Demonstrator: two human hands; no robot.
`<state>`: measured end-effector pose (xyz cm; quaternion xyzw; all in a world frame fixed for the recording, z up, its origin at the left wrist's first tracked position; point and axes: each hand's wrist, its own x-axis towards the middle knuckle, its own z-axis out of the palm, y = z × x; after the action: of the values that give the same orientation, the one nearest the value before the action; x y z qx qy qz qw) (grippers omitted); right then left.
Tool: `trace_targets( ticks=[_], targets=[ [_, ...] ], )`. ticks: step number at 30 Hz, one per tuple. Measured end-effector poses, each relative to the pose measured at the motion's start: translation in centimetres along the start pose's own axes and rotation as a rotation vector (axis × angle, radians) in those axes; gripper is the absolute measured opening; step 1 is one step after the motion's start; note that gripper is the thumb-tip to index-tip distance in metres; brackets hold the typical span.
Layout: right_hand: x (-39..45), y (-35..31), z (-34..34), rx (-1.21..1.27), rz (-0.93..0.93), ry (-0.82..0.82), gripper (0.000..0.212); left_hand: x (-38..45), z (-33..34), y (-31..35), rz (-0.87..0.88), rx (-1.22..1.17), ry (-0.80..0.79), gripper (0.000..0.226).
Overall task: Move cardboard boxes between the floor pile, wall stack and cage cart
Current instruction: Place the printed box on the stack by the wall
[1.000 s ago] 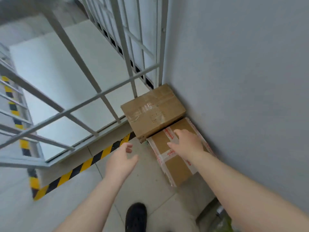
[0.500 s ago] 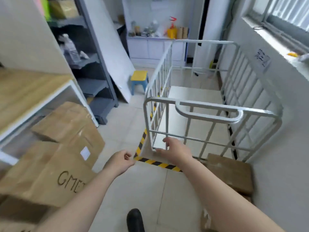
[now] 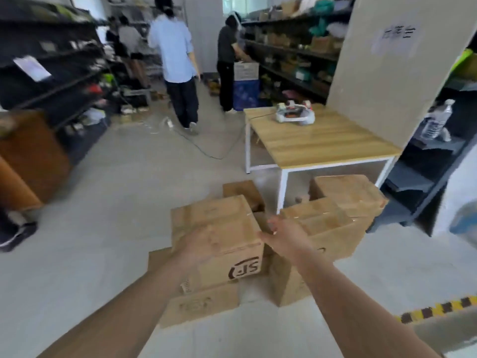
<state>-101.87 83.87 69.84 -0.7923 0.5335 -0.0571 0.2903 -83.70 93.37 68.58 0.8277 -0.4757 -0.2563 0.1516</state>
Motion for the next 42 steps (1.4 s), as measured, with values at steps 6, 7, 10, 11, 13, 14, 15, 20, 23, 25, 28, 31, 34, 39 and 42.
trace_targets(
  ticks=[6, 7, 10, 11, 13, 14, 15, 20, 23, 25, 28, 31, 34, 39, 42],
  targets=[
    [4.2, -17.0, 10.4, -0.184, -0.227, -0.138, 0.057, -2.5, -9.5, -16.0, -0.189, -0.042, 0.084, 0.053],
    [4.8, -19.1, 11.9, -0.175, -0.231, -0.149, 0.058, -2.6, -10.6, -18.5, -0.208, -0.037, 0.092, 0.046],
    [7.1, -24.4, 15.7, -0.193, -0.269, -0.162, 0.057, -2.2, -13.6, -25.0, -0.257, 0.010, 0.155, 0.035],
    [8.0, -26.0, 16.8, -0.189, -0.274, -0.172, 0.056, -1.9, -14.5, -26.8, -0.277, 0.019, 0.163, 0.036],
    [10.0, -29.0, 18.9, -0.154, -0.275, -0.197, 0.057, -0.8, -16.5, -29.7, -0.322, 0.018, 0.172, 0.037],
    [11.1, -30.6, 19.8, -0.153, -0.287, -0.210, 0.057, -0.2, -17.5, -30.9, -0.343, 0.013, 0.180, 0.037],
    [12.4, -32.1, 20.9, -0.160, -0.307, -0.221, 0.058, 0.6, -18.4, -32.1, -0.358, 0.002, 0.190, 0.037],
    [18.4, -39.6, 24.6, -0.173, -0.376, -0.284, 0.059, 4.4, -23.0, -37.4, -0.428, -0.042, 0.238, 0.036],
    [21.6, -43.8, 26.5, -0.223, -0.405, -0.304, 0.058, 7.0, -26.1, -40.8, -0.459, -0.015, 0.235, 0.037],
    [23.9, -46.7, 27.9, -0.223, -0.411, -0.315, 0.059, 9.0, -28.4, -43.3, -0.467, -0.016, 0.234, 0.036],
    [27.3, -51.3, 30.2, -0.220, -0.411, -0.295, 0.058, 12.5, -32.0, -47.6, -0.462, -0.013, 0.240, 0.036],
    [30.8, -56.1, 32.8, -0.168, -0.379, -0.264, 0.056, 16.5, -35.7, -52.2, -0.427, -0.001, 0.257, 0.036],
    [34.1, -60.3, 35.7, -0.120, -0.306, -0.249, 0.056, 20.8, -39.5, -56.2, -0.371, 0.029, 0.238, 0.034],
    [39.2, -65.9, 38.6, -0.073, -0.184, -0.221, 0.054, 28.5, -45.0, -60.9, -0.275, 0.078, 0.163, 0.034],
    [43.6, -68.0, 39.1, -0.044, -0.114, -0.183, 0.052, 33.7, -47.2, -62.7, -0.217, 0.115, 0.131, 0.035]
  ],
)
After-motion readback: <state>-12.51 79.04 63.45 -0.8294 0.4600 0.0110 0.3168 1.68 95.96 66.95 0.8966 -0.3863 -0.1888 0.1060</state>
